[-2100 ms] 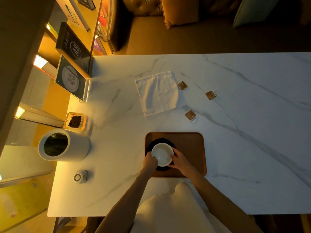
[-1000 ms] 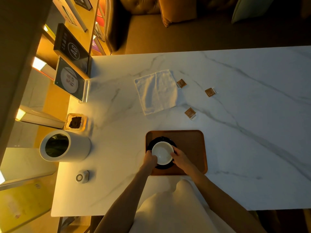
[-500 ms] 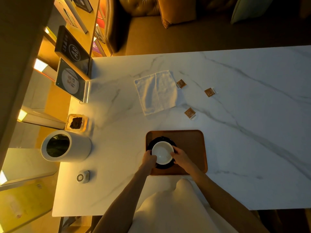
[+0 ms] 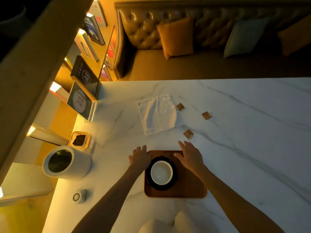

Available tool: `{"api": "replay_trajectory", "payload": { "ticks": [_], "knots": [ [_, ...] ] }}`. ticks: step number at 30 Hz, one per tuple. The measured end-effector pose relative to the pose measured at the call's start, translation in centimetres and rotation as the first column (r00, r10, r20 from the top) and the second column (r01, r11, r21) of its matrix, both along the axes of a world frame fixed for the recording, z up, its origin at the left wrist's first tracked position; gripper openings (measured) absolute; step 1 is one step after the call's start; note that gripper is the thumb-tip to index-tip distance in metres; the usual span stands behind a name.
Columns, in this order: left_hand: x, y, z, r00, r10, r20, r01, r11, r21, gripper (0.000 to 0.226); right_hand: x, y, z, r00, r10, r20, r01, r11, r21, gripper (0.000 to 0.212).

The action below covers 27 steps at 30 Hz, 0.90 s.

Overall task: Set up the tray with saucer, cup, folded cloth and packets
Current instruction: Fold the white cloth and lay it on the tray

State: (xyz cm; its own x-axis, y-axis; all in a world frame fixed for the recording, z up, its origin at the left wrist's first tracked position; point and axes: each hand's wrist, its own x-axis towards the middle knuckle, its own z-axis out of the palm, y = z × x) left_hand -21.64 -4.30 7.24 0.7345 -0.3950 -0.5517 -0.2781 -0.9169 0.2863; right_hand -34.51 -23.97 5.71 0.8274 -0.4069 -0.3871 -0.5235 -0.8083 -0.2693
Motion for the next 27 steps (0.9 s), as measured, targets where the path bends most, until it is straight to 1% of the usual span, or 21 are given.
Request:
{"api": "replay_trajectory", "payload": {
  "ticks": [4,6,9,13,18,21,24,27],
  "knots": [
    [4.6,-2.0,1.0,0.997,-0.009,0.073,0.008,1.000,0.013,0.043,4.9,-2.5,1.5,1.000,0.009,0.008,-0.009,1.000,-0.023,0.066],
    [6.8,-2.9,1.1,0.996,-0.018,0.085,0.017,1.000,0.017,0.042,7.2,-3.6,1.6,1.000,0.030,-0.008,-0.031,0.998,-0.049,0.065],
    [9.6,-4.5,0.5,0.996,-0.023,0.092,0.019,0.999,0.040,0.039,10.5,-5.1,1.1,0.998,0.035,-0.043,-0.037,0.998,-0.044,0.061],
    [12.8,-6.3,-1.2,0.999,0.026,0.045,-0.030,0.996,0.083,0.040,14.4,-6.8,-0.4,0.998,-0.015,-0.056,0.013,0.999,-0.036,0.054],
    [14.9,-7.6,-4.3,0.997,0.071,-0.003,-0.070,0.992,0.102,0.038,17.3,-8.4,-3.2,0.996,-0.023,-0.087,0.019,0.998,-0.052,0.045],
    [15.2,-8.0,-6.0,0.986,0.158,-0.045,-0.153,0.984,0.093,0.033,17.9,-9.1,-4.8,0.990,-0.101,-0.095,0.097,0.994,-0.047,0.039],
    [14.8,-8.3,-7.2,0.972,0.220,-0.079,-0.213,0.973,0.092,0.035,17.8,-9.7,-6.2,0.982,-0.166,-0.085,0.165,0.986,-0.028,0.028],
    [14.4,-8.6,-8.1,0.952,0.290,-0.100,-0.284,0.956,0.076,0.036,17.3,-9.9,-7.2,0.988,-0.142,-0.065,0.144,0.989,0.029,0.037]
  ]
}}
